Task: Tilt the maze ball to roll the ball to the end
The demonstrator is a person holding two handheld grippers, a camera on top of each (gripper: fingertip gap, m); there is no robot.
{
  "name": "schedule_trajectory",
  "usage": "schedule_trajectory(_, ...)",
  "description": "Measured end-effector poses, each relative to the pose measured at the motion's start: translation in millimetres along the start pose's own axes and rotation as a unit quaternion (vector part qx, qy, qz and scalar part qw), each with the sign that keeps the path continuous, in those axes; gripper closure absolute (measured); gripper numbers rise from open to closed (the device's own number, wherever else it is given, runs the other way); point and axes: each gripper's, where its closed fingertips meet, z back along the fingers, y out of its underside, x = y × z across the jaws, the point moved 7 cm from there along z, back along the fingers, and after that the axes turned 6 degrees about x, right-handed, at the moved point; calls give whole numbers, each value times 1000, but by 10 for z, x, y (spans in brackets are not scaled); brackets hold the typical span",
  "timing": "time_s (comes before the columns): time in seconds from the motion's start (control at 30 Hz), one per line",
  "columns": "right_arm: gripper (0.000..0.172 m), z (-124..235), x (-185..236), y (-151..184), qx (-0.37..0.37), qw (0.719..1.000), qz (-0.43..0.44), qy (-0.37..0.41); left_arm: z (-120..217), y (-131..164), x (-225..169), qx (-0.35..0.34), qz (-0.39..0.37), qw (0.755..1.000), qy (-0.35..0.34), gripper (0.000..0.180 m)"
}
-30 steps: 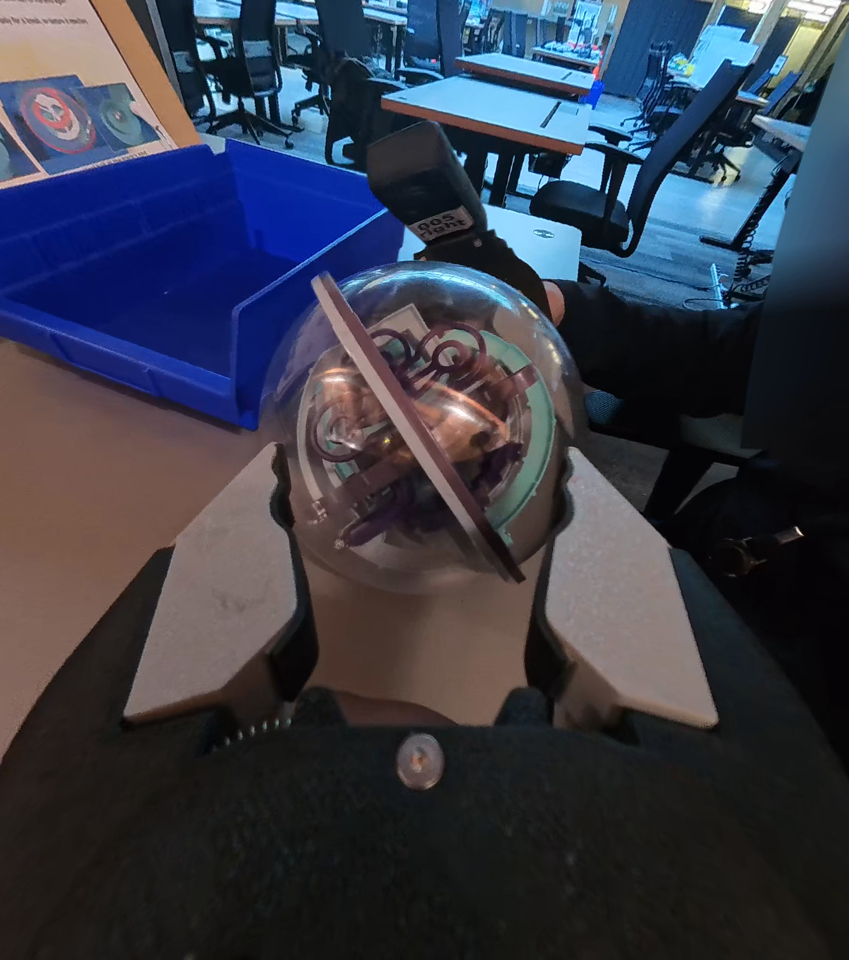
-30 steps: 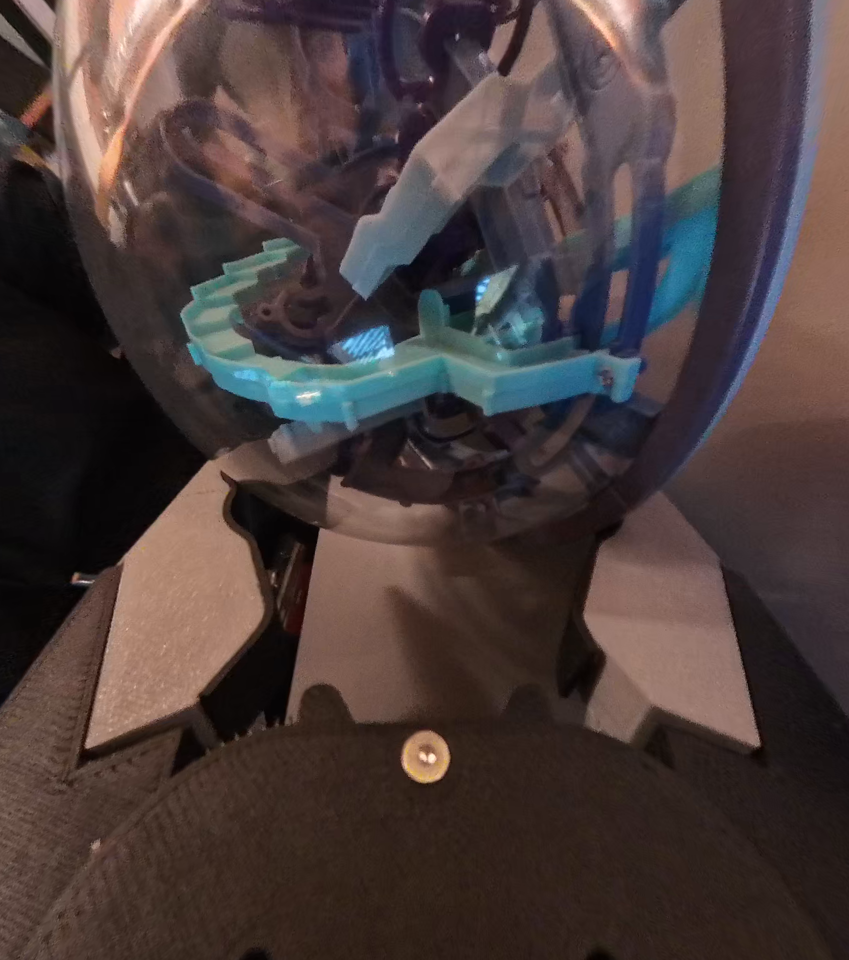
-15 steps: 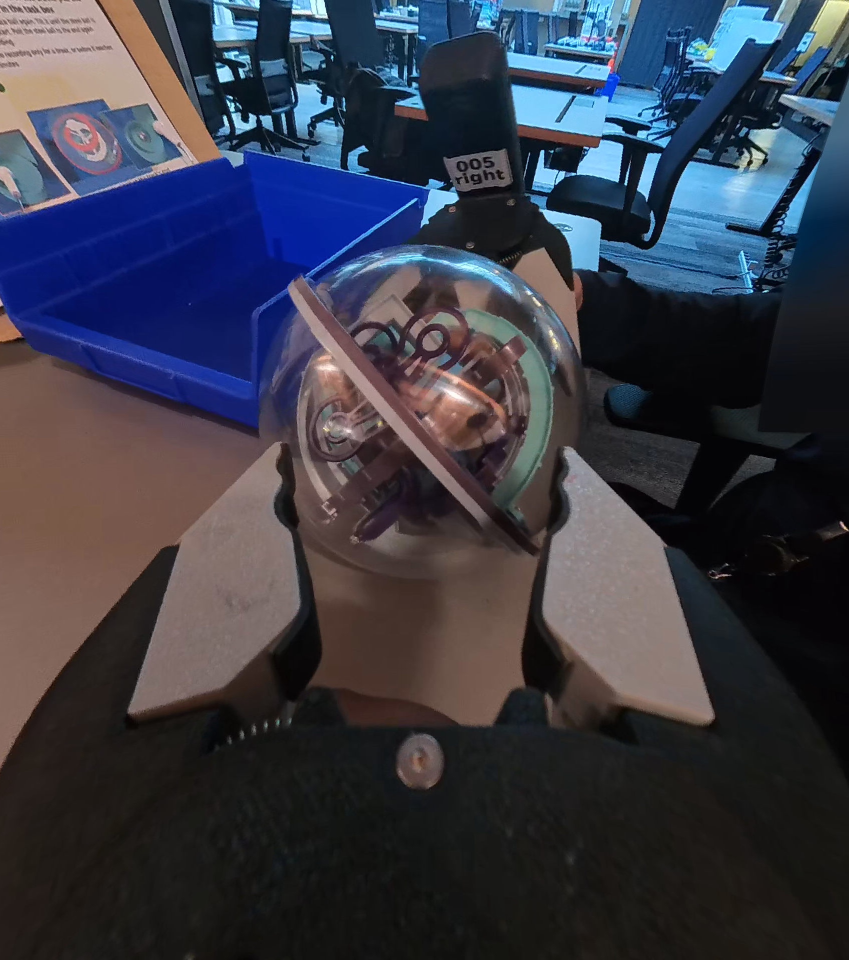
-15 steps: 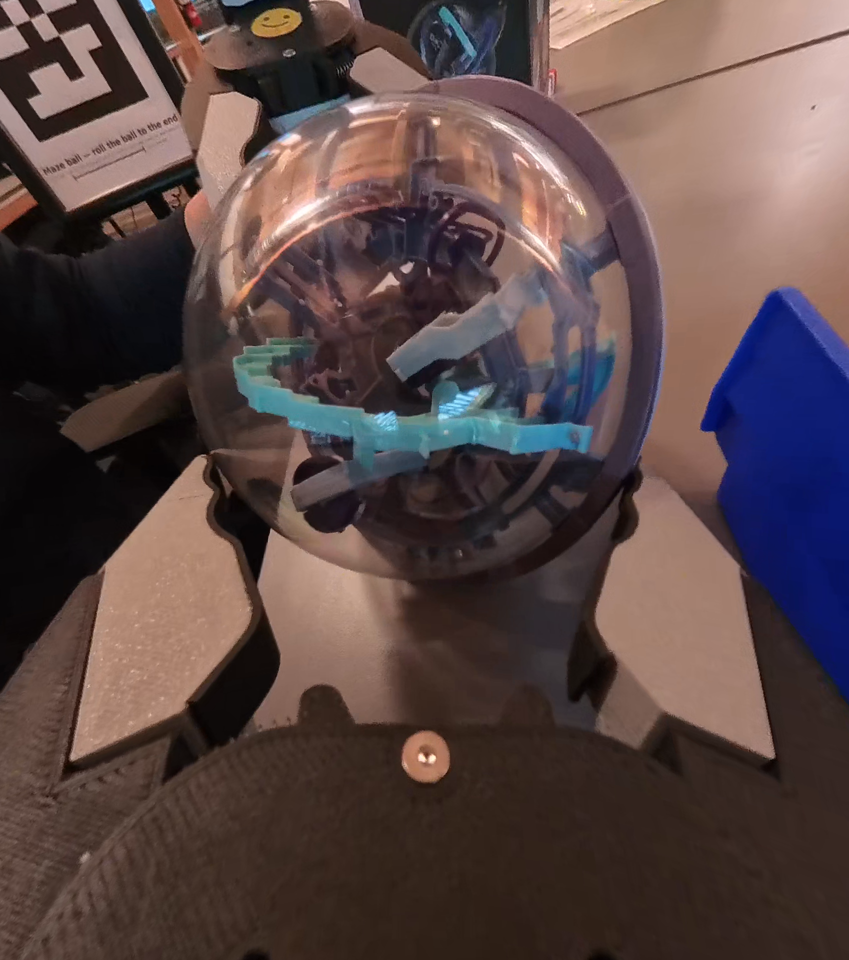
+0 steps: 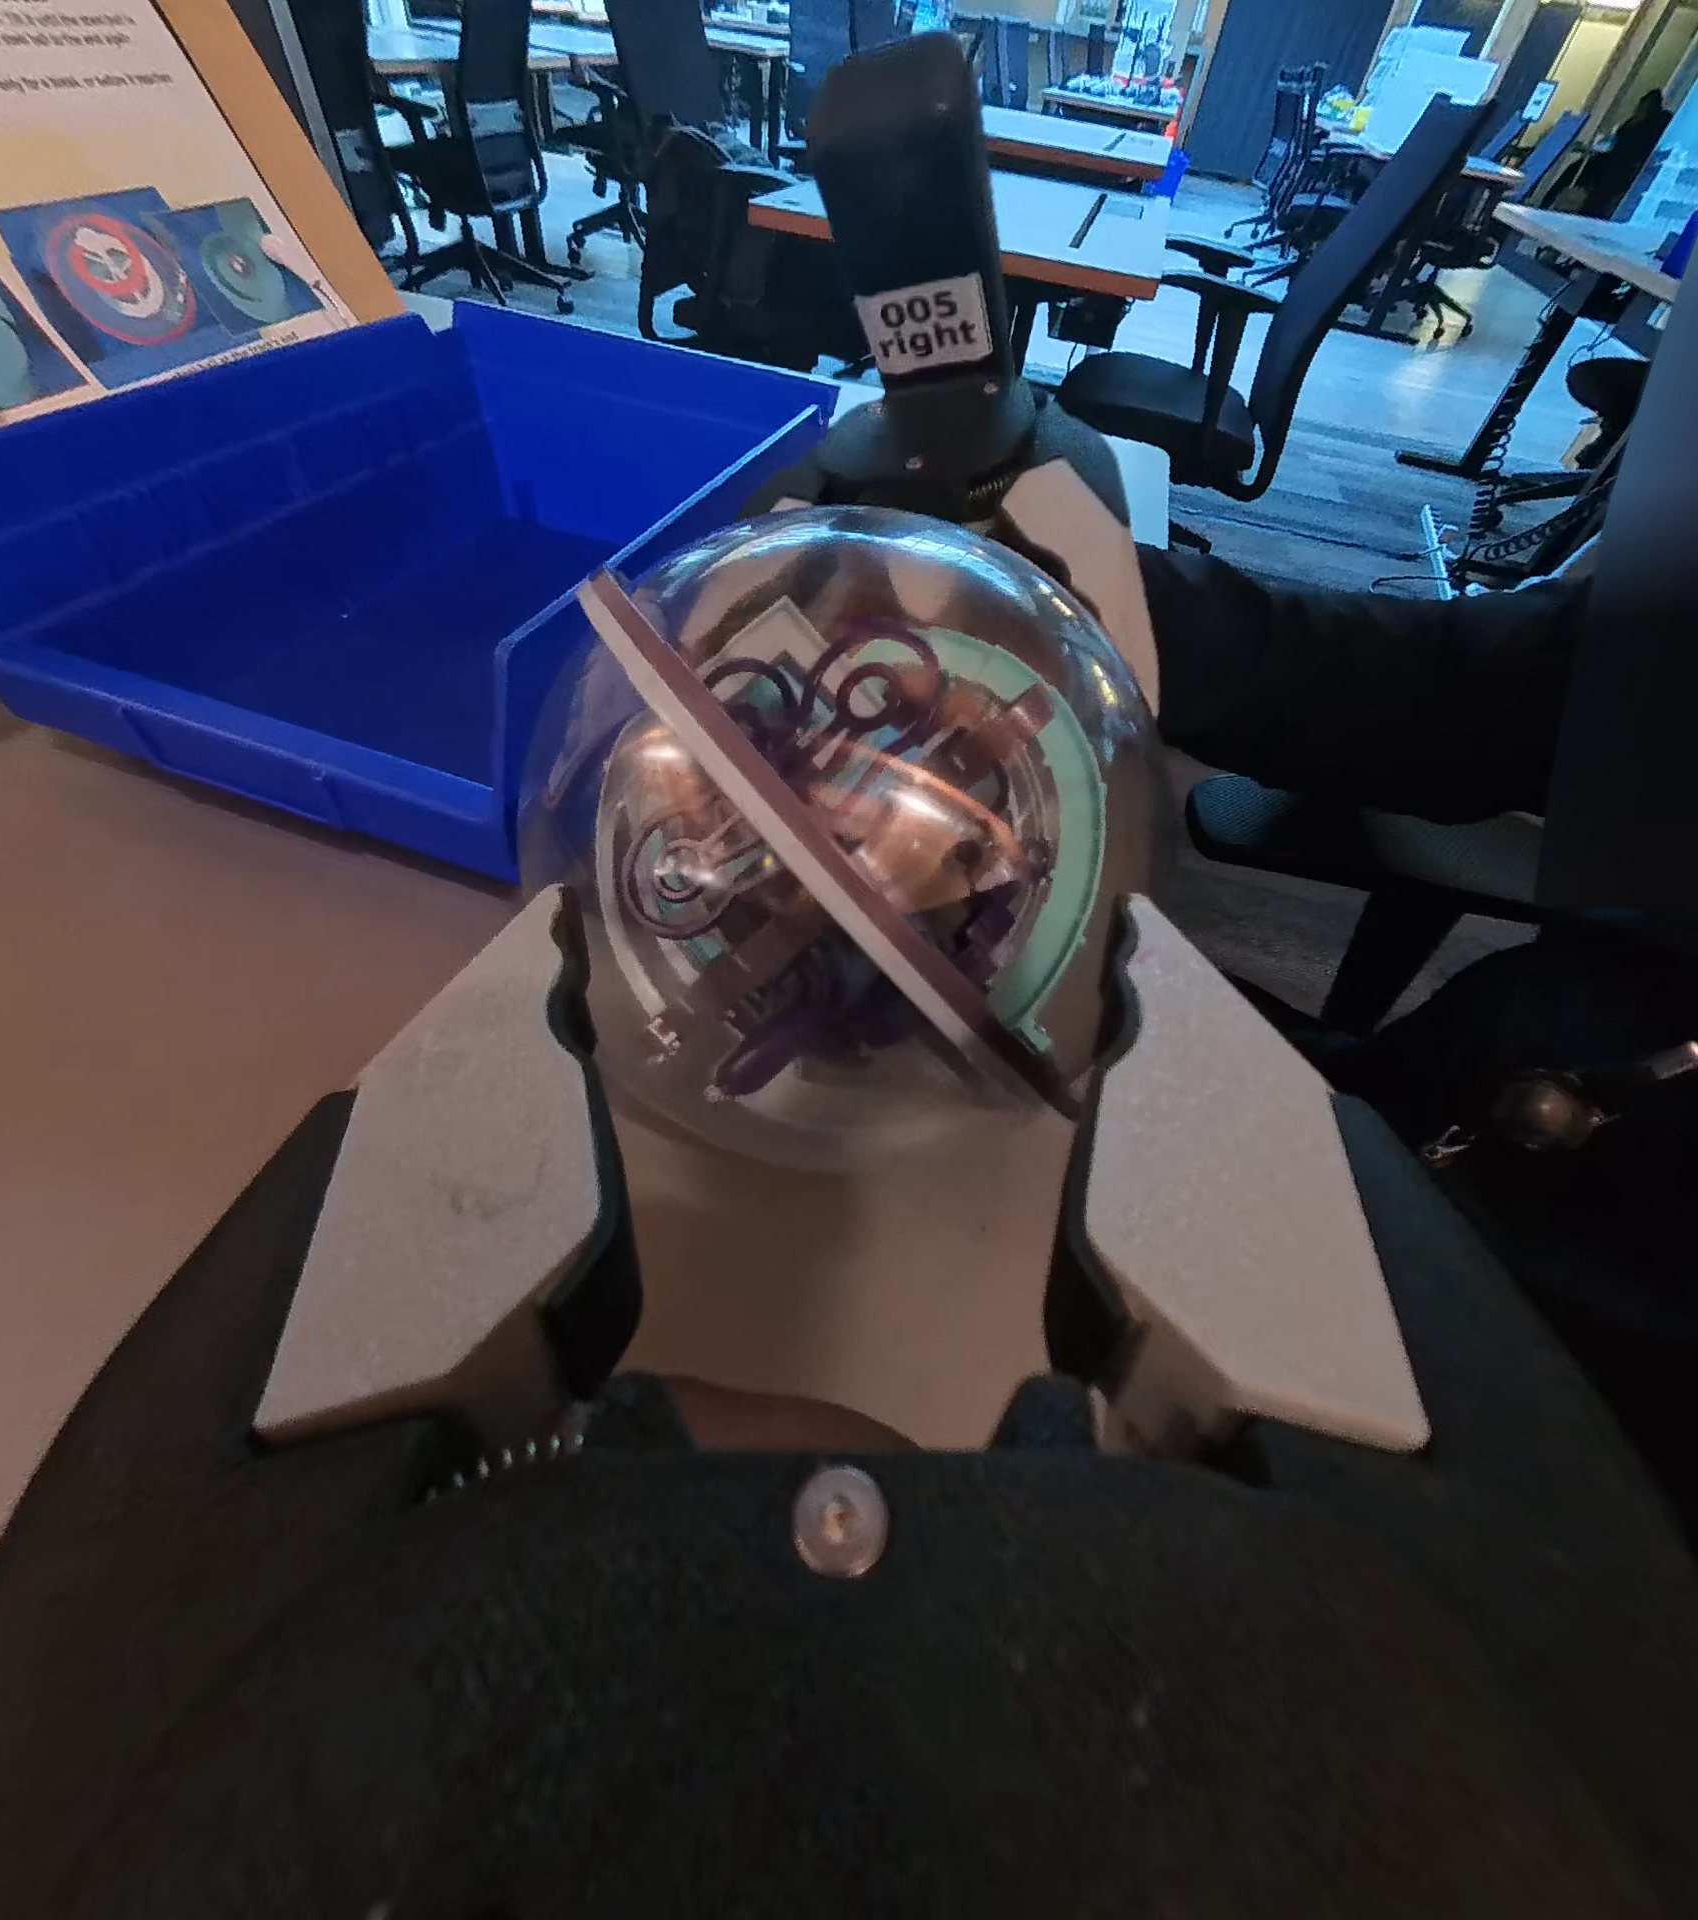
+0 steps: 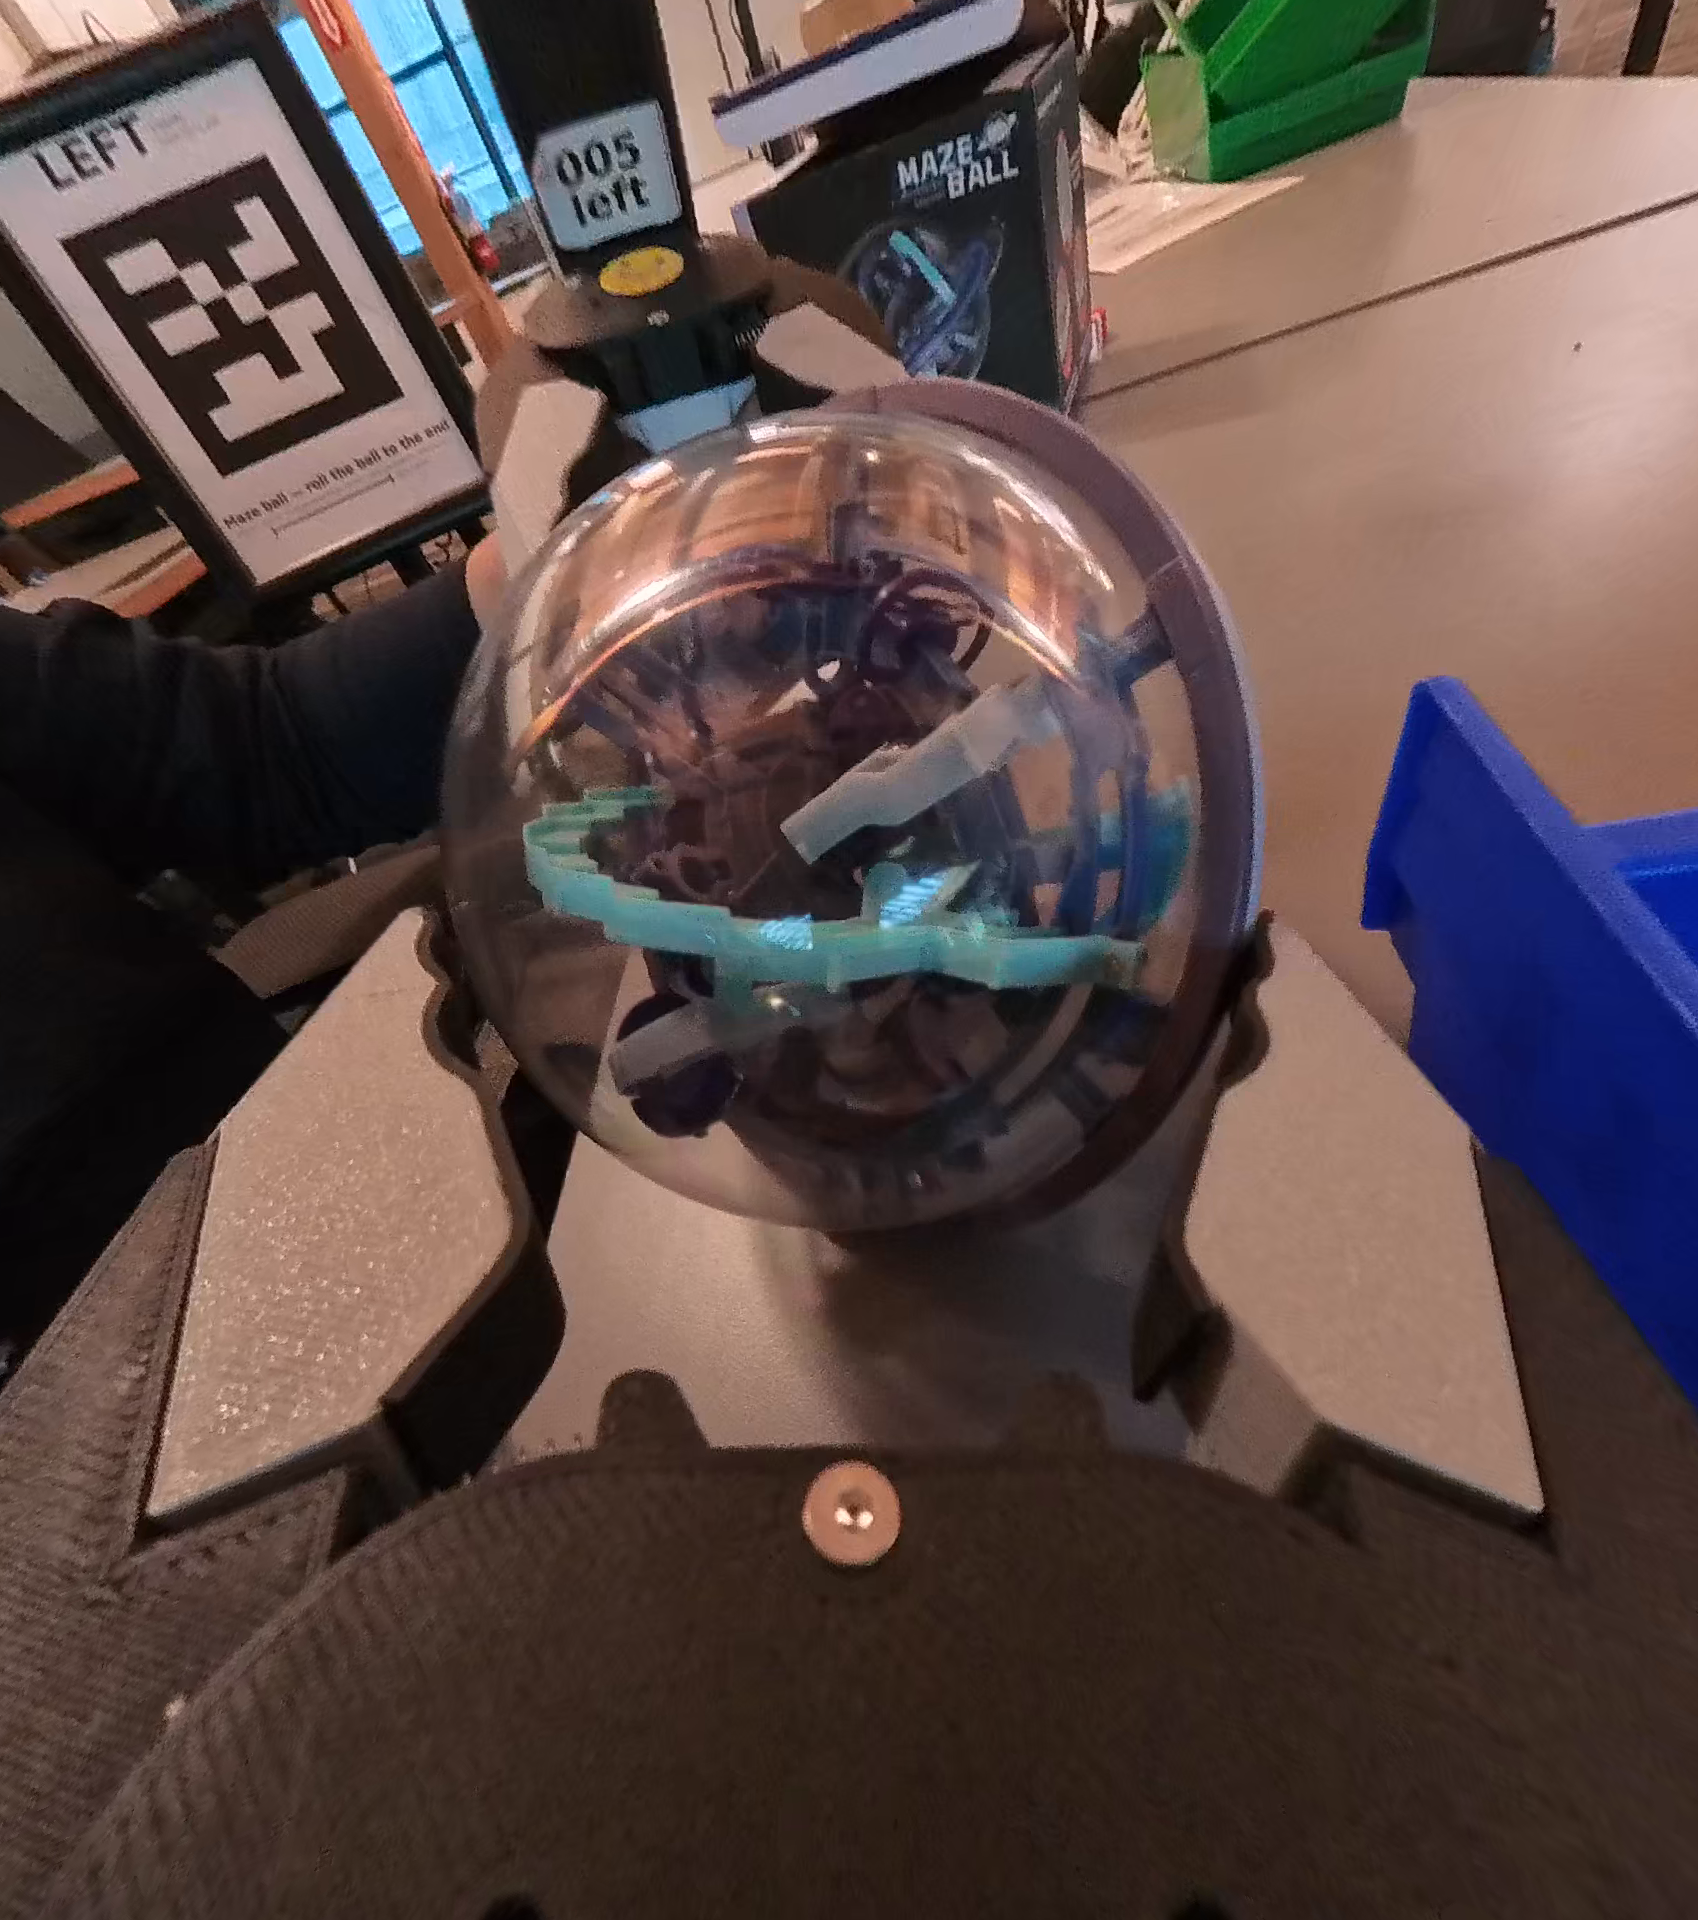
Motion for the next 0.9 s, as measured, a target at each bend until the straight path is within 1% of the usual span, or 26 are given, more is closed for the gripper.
schedule_trajectory(0.1,29,33,20,-34,-20,1000,4,-10,-9,5,-12,6,0,1000,1,84)
schedule_trajectory(0.17,30,27,21,-44,-21,1000,4,-11,-14,-21,-15,10,0,1000,3,84)
schedule_trajectory(0.33,35,-28,50,80,26,999,-6,-18,-18,-178,-58,-3,-18,1000,12,86)
schedule_trajectory(0.47,36,-39,56,148,41,999,-15,-15,-21,-247,-40,-11,-19,1000,8,90)
schedule_trajectory(0.67,42,-31,71,150,36,999,-4,-14,56,-176,-45,-18,-8,1000,-2,90)
schedule_trajectory(0.77,46,-53,82,152,39,999,-7,-24,112,-99,-62,-15,3,1000,-3,88)
schedule_trajectory(0.83,45,-77,98,162,44,999,-4,-28,110,-58,-91,-10,7,1000,3,85)
schedule_trajectory(0.9,42,-99,108,170,47,999,3,-23,108,-40,-111,-4,-7,1000,-2,85)
